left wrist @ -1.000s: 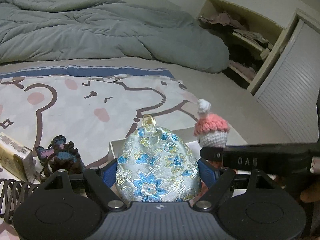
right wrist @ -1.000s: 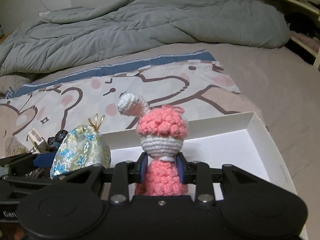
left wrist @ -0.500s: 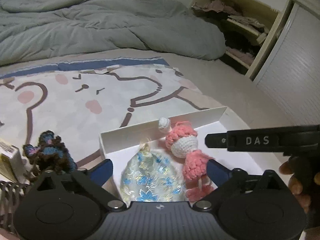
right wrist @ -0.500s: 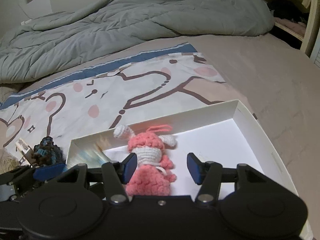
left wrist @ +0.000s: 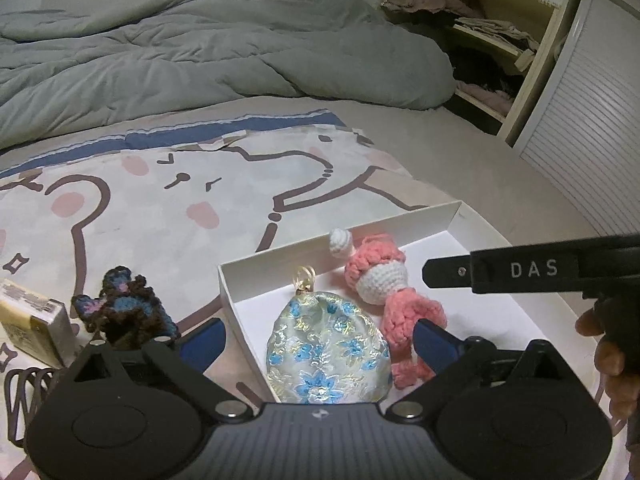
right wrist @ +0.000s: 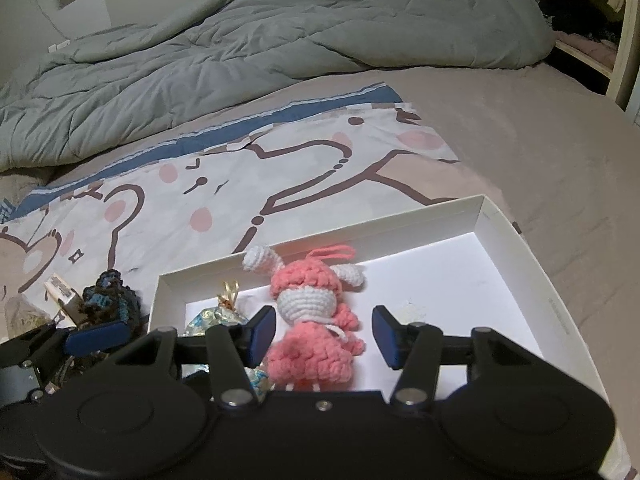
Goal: Organize objects
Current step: 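Lower the doll into the box and open the right tool while the left tool releases the pouch there, then withdraw both tools from the box back toward the remaining items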
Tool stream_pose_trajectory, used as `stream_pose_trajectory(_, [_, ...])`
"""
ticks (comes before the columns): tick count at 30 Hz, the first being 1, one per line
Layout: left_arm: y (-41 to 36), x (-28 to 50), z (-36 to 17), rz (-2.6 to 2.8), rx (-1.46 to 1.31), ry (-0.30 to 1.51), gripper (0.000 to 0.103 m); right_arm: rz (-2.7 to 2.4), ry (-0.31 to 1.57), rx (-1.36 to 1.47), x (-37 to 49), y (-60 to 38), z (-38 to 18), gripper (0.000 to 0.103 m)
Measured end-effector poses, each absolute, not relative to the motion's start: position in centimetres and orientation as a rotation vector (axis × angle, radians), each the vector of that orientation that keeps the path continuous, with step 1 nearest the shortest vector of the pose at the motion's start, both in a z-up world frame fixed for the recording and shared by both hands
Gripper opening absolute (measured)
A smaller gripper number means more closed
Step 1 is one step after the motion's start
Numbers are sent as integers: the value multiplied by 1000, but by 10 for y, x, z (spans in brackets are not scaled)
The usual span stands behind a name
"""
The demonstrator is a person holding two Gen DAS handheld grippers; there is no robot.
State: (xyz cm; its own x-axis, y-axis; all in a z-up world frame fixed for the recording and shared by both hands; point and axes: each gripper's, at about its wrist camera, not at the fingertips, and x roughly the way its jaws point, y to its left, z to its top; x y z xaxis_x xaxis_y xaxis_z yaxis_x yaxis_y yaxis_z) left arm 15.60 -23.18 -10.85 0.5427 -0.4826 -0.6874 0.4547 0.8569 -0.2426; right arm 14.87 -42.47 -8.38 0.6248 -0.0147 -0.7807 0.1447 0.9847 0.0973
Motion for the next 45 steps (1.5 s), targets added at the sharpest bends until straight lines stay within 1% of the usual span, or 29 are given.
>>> stream_pose_trajectory(12, [-209, 136, -71, -530, -47, 777, 99, -85, 838, 181, 122, -425, -59, 55])
stream_pose_trajectory(22, [-187, 114, -43, -485, -62, 756, 99, -66, 774, 181, 88, -423, -34, 58])
stream_pose_trajectory(28, [-176, 102, -29, -437, -52, 733, 103, -66, 742, 159, 66, -424, -23, 65])
stream_pose_trajectory(33, [-170, 94, -24, -405, -32, 735, 103, -71, 716, 147, 49, -425, -16, 77])
stream_pose_trajectory(40, [-165, 82, -22, -391, -41, 727, 103, -82, 687, 112, 31, -423, -10, 86])
stream_pose_trajectory(45, [-163, 77, -26, -380, -54, 725, 103, -86, 673, 92, 23, -421, -8, 99])
